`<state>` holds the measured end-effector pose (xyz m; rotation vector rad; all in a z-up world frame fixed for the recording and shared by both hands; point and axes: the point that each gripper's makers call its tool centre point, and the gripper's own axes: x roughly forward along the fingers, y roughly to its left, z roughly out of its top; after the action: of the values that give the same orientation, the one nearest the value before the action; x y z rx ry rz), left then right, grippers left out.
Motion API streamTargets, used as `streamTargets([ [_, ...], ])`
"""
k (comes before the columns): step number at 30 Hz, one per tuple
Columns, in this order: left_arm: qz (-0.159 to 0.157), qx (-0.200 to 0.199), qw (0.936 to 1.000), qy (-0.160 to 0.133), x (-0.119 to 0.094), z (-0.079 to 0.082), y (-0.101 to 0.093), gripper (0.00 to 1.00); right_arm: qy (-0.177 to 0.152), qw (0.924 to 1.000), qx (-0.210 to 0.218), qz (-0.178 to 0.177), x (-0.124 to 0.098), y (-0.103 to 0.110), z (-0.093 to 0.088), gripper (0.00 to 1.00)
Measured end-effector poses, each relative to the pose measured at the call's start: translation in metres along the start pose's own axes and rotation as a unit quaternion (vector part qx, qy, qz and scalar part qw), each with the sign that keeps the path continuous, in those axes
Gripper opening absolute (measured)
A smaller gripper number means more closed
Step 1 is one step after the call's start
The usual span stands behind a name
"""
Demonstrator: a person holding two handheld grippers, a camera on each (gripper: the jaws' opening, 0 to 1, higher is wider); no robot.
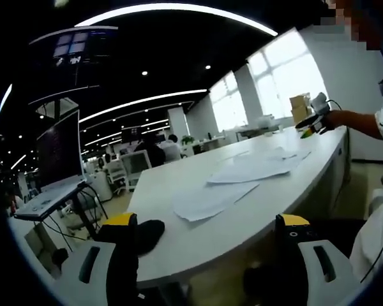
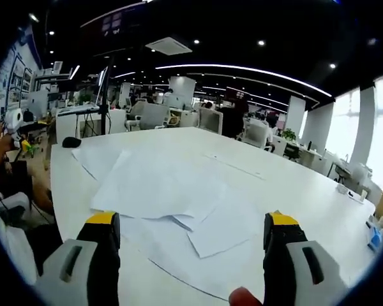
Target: Organize the stack of printing papers by aligning and flattening the scattered papers on the table
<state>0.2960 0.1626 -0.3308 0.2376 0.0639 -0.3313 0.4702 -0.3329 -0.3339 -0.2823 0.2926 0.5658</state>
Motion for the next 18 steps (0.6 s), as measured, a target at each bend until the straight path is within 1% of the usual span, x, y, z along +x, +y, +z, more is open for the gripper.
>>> streamTargets([
  [3, 0.004, -0.003, 1.0, -0.007, -0.001, 0.007, 0.001, 0.91, -0.008, 1.0, 0.0, -0.002, -0.004, 0.0, 0.004, 0.88],
  [6, 0.002, 0.005, 0.9999, -0.01, -0.003, 0.015, -0.005, 0.91, -0.021, 0.9998, -0.003, -0.001, -0.009, 0.002, 0.009, 0.88],
  [9, 0.0, 0.011, 0.9999, -0.007, -0.005, 0.017, -0.009, 0.91, -0.036, 0.9993, 0.003, 0.0, -0.015, -0.001, 0.011, 0.88],
  [11, -0.002, 0.012, 0.9999, -0.008, -0.005, 0.016, -0.01, 0.91, -0.037, 0.9993, 0.005, -0.001, -0.016, -0.003, 0.01, 0.88],
  [13, -0.003, 0.009, 0.9999, 0.001, -0.002, 0.014, -0.01, 0.91, -0.032, 0.9995, 0.001, -0.008, -0.015, -0.006, 0.004, 0.88],
  [15, -0.002, 0.013, 0.9999, 0.004, 0.001, 0.016, -0.008, 0.91, -0.027, 0.9996, 0.0, -0.01, -0.013, -0.008, 0.001, 0.88],
  [18, -0.004, 0.018, 0.9998, -0.002, 0.004, 0.023, -0.007, 0.91, -0.03, 0.9995, 0.009, -0.008, -0.009, -0.01, 0.001, 0.88],
])
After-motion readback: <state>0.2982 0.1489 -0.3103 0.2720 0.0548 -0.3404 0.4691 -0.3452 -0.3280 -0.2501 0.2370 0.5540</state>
